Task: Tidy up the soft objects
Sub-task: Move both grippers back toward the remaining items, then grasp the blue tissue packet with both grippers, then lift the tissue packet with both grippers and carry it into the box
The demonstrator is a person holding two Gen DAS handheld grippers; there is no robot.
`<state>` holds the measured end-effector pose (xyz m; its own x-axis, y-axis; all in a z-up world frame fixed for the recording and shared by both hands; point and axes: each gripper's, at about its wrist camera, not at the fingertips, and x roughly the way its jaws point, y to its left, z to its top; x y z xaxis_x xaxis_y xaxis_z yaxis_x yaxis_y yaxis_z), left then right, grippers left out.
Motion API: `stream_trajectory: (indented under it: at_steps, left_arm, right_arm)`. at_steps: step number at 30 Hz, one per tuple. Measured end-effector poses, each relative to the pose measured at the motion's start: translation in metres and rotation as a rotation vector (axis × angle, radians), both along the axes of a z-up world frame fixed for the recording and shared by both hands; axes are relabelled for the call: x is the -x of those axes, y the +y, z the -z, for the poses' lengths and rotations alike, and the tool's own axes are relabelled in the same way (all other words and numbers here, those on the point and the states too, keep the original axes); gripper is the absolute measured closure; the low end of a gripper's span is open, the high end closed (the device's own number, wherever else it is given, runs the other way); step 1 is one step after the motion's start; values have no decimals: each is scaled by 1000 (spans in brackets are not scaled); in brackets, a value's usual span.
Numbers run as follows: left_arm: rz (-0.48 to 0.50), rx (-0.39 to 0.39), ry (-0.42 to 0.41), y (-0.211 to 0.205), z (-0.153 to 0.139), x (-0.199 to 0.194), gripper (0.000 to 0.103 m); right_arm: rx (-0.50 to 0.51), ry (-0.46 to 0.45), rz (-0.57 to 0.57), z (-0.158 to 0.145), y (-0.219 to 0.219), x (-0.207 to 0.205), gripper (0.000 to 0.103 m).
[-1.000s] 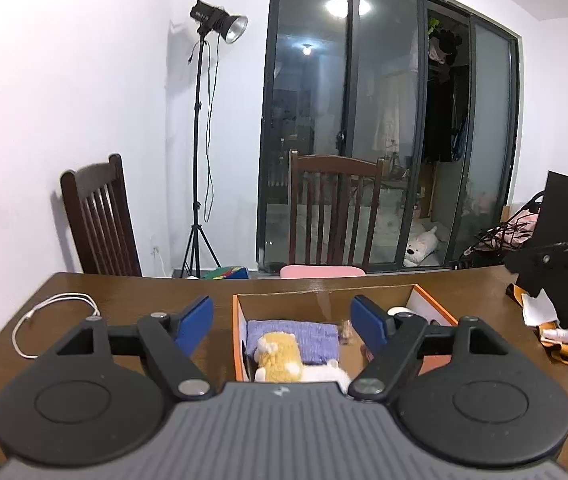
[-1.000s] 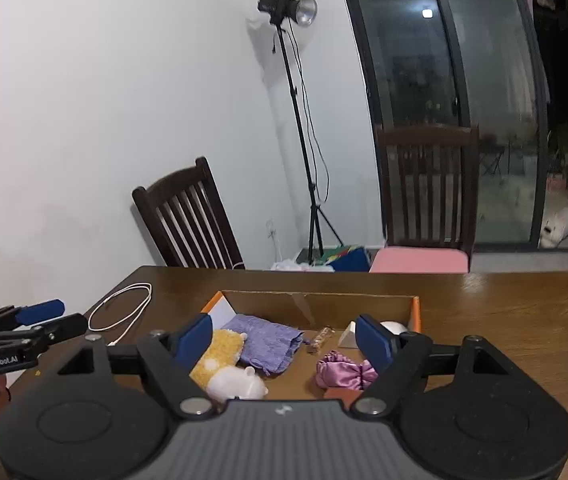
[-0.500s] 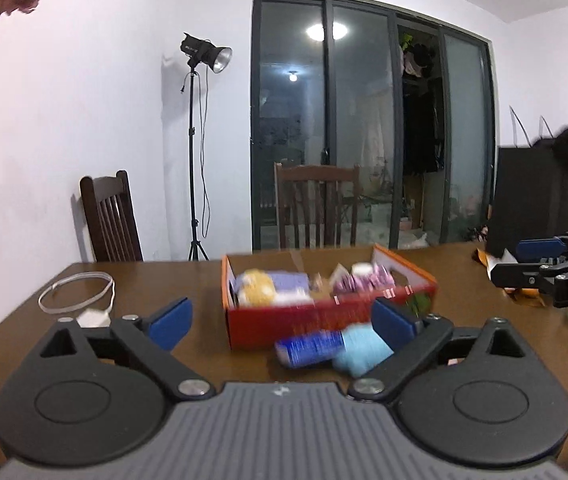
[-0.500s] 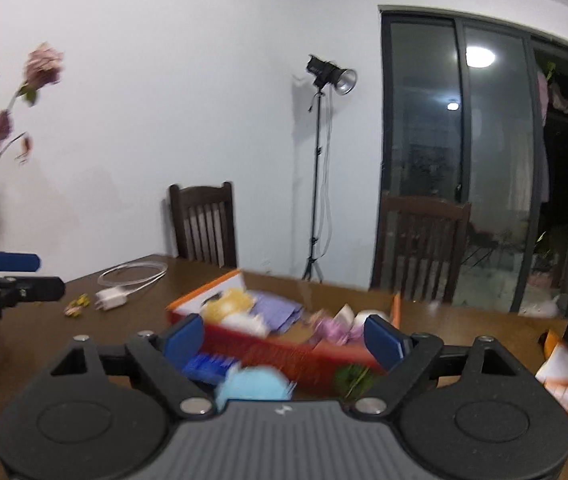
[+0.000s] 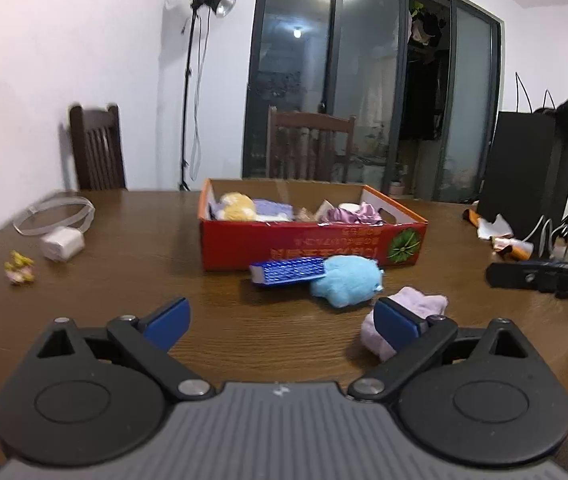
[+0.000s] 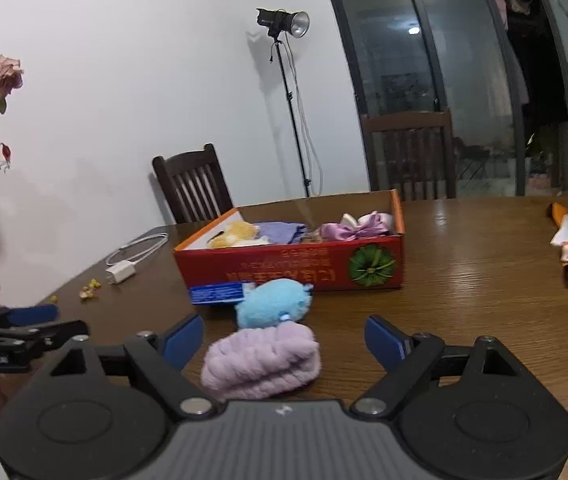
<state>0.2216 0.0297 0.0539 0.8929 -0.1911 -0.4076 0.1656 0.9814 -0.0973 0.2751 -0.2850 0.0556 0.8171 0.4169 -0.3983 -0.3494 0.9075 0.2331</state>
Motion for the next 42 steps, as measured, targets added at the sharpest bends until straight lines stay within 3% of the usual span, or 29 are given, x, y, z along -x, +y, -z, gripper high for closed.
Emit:
stream_trajectory:
  at_steps: [3, 5, 8, 10, 12, 15, 16, 19, 32, 35, 37, 42]
  left_arm:
    - [28, 66, 23, 6, 1, -29, 18]
    - [32, 85, 45, 10, 2, -60, 41]
    - [44, 133, 116, 20, 8, -111, 45]
    - [60, 211, 183, 28, 18, -143, 48]
    - [72, 302, 252, 37, 31, -171, 48]
    - [89, 379, 308, 44, 49, -188, 59]
    - [109, 409, 312, 47, 55, -189, 65]
    - [108, 451, 348, 50, 60, -190, 71]
    - [88, 340, 296, 43, 50, -182, 83]
    - [95, 368, 226, 49, 28, -147, 83]
    - [104, 348, 197, 48, 14, -111, 83]
    - [138, 364, 259, 32, 21, -35, 83]
  right_arm:
    - [6, 7, -35, 1, 14, -22, 31]
    - [-3, 18, -59, -1, 26, -44, 38]
    - [-47, 58, -95, 3, 45, -87, 46]
    - [-113, 129, -102, 11, 62, -126, 56]
    - [-88, 164, -90, 20, 84, -157, 59]
    - [-62, 226, -75, 38, 107, -186, 64]
    - [-74, 240, -83, 43, 111, -189, 67]
    - [-41, 230, -124, 53, 120, -187, 71]
    - [29, 145, -157, 49, 128, -178, 82]
    - [24, 55, -174, 23, 126, -151, 85]
    - [12, -2, -197, 6, 123, -119, 85]
    - [-35, 52, -236, 6, 96, -38, 85]
